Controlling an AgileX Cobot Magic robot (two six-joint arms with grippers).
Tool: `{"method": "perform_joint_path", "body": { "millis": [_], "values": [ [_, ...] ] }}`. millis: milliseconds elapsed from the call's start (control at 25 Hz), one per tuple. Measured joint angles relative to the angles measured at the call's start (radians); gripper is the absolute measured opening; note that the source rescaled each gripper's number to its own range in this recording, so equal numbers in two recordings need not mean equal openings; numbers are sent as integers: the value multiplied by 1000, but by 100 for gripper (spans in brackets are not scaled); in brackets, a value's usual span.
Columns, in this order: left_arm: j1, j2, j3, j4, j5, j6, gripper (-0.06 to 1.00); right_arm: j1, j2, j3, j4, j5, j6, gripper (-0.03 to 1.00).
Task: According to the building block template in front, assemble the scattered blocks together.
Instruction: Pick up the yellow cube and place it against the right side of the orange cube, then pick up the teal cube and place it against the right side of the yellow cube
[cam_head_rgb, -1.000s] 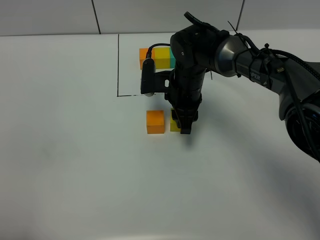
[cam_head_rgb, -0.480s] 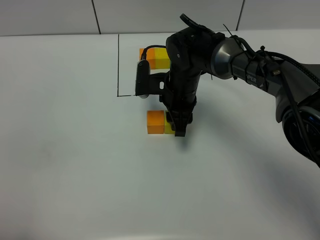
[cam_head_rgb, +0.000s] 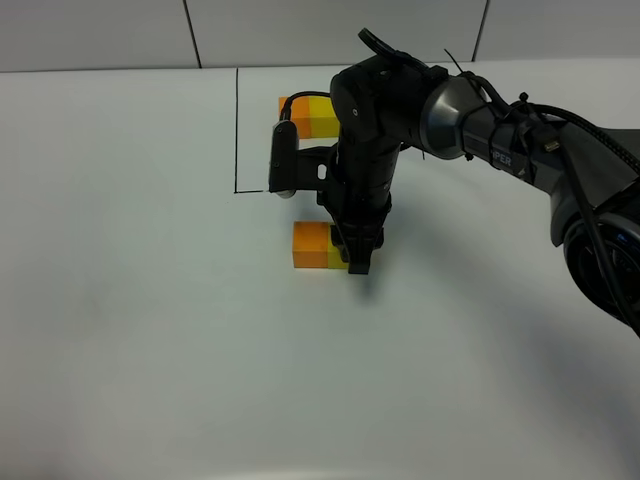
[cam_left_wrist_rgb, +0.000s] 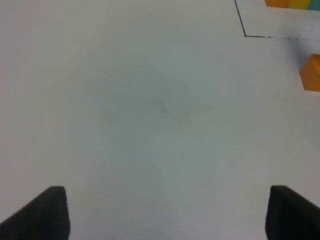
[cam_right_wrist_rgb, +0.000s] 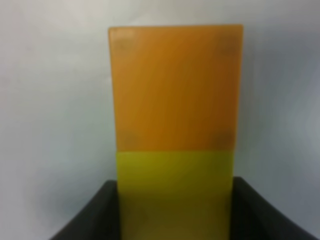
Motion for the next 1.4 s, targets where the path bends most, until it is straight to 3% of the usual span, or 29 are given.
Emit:
{"method": "perform_joint_path", "body": {
  "millis": [520, 600, 840, 920, 1160, 1400],
  "values": [
    [0, 0, 0, 0, 0, 0, 100, 5, 0, 0, -10, 0, 2, 3],
    [0, 0, 0, 0, 0, 0, 100, 5, 3, 0, -15, -9, 3, 12],
    [0, 0, 0, 0, 0, 0, 100, 5, 6, 1, -34, 14, 27, 68],
    [0, 0, 0, 0, 0, 0, 100, 1, -10, 2, -58, 37, 76, 81],
    [0, 0, 0, 0, 0, 0, 100, -85, -97, 26, -85, 102, 303, 88],
    [0, 0, 0, 0, 0, 0, 100, -222, -232, 229, -175, -12, 603, 88]
  ]
}}
